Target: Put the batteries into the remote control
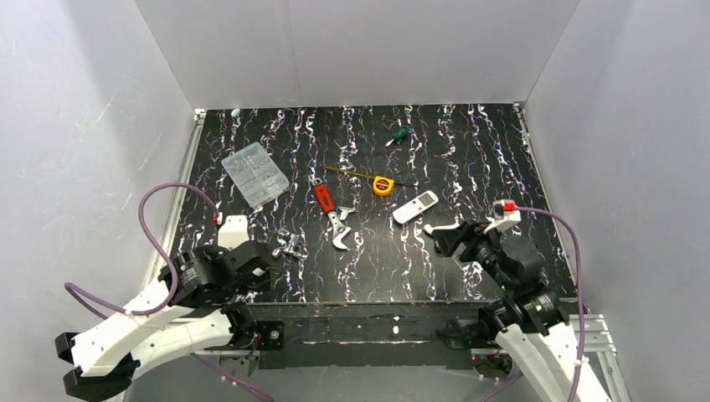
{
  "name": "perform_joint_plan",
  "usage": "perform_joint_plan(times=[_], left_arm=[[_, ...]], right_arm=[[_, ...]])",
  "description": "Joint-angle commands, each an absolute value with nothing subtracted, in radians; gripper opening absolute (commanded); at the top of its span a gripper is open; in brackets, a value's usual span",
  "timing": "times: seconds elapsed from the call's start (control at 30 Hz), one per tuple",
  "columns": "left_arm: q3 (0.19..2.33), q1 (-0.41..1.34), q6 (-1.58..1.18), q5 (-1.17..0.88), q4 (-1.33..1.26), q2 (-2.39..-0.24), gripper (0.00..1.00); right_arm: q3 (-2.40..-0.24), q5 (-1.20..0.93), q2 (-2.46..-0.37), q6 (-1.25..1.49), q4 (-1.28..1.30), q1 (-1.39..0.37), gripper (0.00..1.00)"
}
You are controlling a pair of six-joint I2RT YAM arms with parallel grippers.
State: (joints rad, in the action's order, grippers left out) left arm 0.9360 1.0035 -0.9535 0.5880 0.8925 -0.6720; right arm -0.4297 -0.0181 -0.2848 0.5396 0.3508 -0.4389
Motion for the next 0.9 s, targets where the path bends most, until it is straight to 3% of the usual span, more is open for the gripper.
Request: perform_joint_plan(times=[0.0, 0.3, 0.87], left_arm=[[0.911, 1.006, -0.933, 0.677, 1.015, -0.701, 0.98], [0.868, 1.006, -0.882, 0.751, 0.995, -0.665, 0.98], [0.81, 1.006, -0.821, 0.805, 0.983, -0.535, 0.98]], right_arm=[[-0.369, 0.148, -0.116, 0.539, 0.335, -0.436, 0.83], [-0.283, 0.274, 0.079, 0.558, 0.333, -0.436, 0.87], [-0.341, 0.261, -0.081, 0.572, 0.385, -0.435, 0.9]])
